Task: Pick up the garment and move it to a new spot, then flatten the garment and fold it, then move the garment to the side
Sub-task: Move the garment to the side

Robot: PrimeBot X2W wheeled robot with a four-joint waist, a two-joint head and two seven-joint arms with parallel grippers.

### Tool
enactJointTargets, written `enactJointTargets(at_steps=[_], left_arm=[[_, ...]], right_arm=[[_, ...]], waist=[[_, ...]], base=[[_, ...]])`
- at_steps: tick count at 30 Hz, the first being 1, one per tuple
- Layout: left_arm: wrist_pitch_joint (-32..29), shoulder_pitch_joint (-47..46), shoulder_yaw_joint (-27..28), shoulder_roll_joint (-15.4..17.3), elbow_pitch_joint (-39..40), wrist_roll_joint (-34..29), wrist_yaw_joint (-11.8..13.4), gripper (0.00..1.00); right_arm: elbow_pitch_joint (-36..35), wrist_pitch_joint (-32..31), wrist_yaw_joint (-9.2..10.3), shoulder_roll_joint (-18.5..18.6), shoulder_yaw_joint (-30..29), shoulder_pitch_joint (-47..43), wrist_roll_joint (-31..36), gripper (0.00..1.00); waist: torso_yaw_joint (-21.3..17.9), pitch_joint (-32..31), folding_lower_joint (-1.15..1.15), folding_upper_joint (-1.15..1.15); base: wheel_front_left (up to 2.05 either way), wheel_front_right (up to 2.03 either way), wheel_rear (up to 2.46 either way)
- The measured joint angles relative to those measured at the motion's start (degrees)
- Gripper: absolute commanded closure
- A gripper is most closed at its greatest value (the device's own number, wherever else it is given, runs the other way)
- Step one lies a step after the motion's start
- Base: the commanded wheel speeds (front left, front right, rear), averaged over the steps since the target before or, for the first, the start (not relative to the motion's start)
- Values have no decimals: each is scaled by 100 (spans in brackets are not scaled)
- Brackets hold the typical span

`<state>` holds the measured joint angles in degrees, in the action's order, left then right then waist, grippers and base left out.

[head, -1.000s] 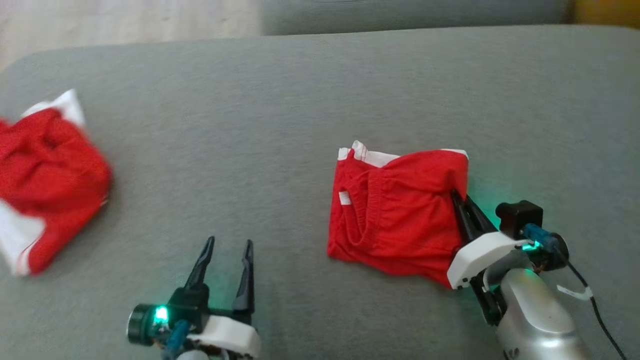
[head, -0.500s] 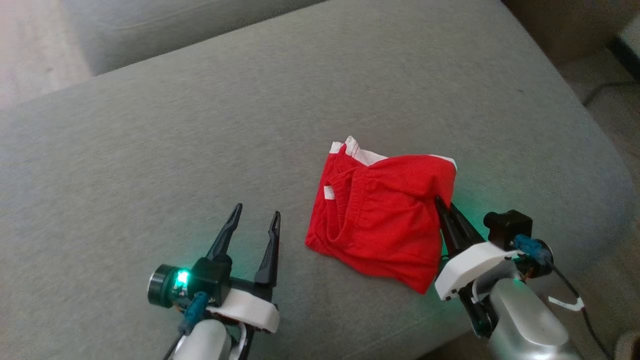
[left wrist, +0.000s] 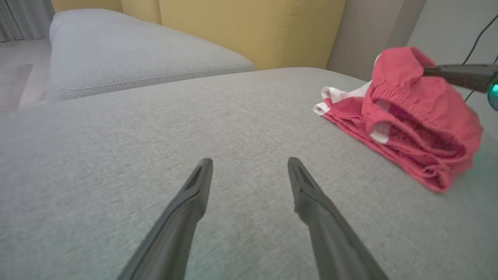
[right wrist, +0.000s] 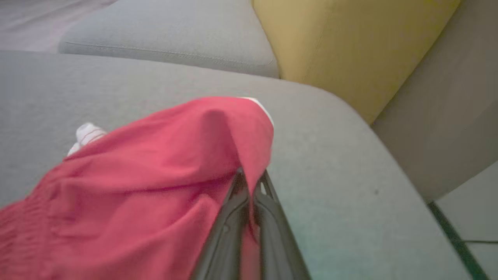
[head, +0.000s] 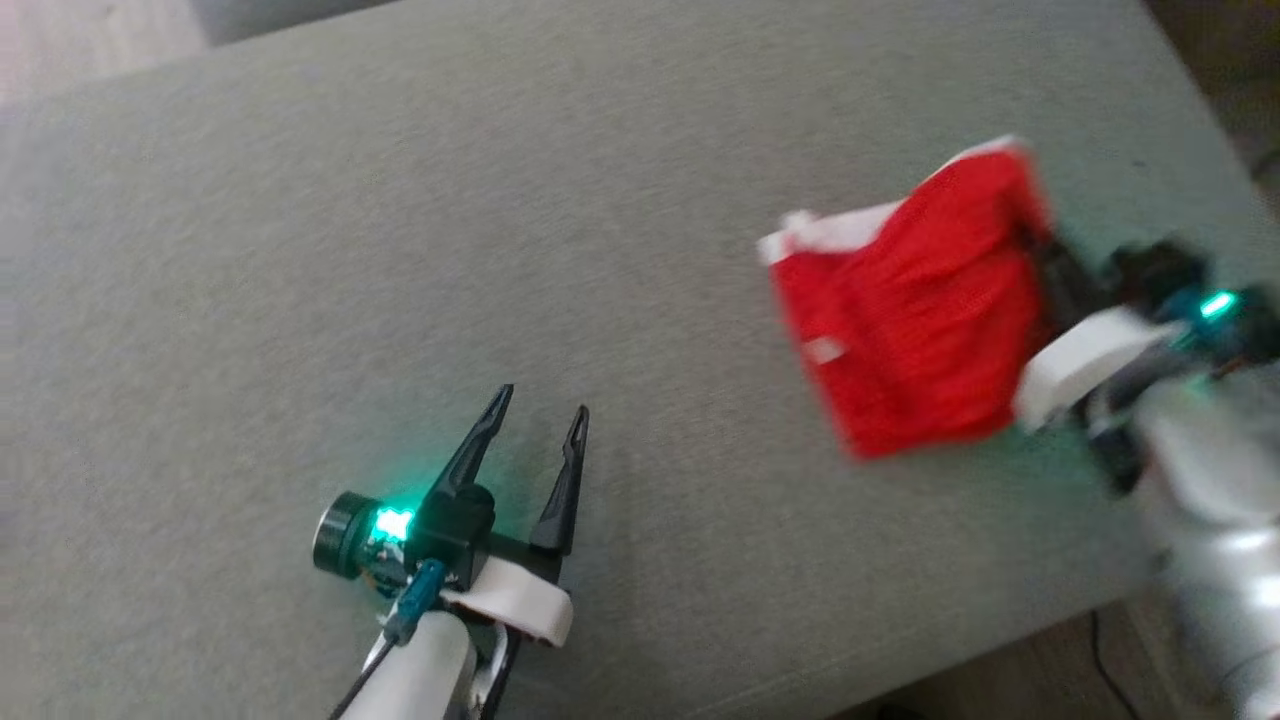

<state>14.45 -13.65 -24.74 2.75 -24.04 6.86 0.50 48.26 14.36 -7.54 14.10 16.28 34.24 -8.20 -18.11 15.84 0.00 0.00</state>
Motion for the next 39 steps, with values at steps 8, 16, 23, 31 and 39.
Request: enactJointTargets(at_steps=[8,16,23,31,39], left_arm=[[0,-68,41,0,88,-96,4,0],[0,-142,65,-2,176,-97,59,0],[0,-142,246,-7,168,-97,154,0],[0,-92,827,-10,202,-96,312,0],[0,390,1600,5,303,-86,438,0]], right_arm=[[1272,-201,0,1363,-517,1179,436,100],[1771,-167,0,1817,-1094,1744,836,0],[1641,-15,0,1700,-1747,1941,1028,0],[-549,10,0,401,-2011,1114,828,0],[-1791,9,0,-571,-1782,-765,461,0]], waist=[[780,349,0,0],[1081,498,1,0],[1080,428,0,0],[1099,79,-1,0],[1235,-325,-1,0]], base=[[0,0,0],[0,0,0],[0,0,0],[0,0,0],[0,0,0]])
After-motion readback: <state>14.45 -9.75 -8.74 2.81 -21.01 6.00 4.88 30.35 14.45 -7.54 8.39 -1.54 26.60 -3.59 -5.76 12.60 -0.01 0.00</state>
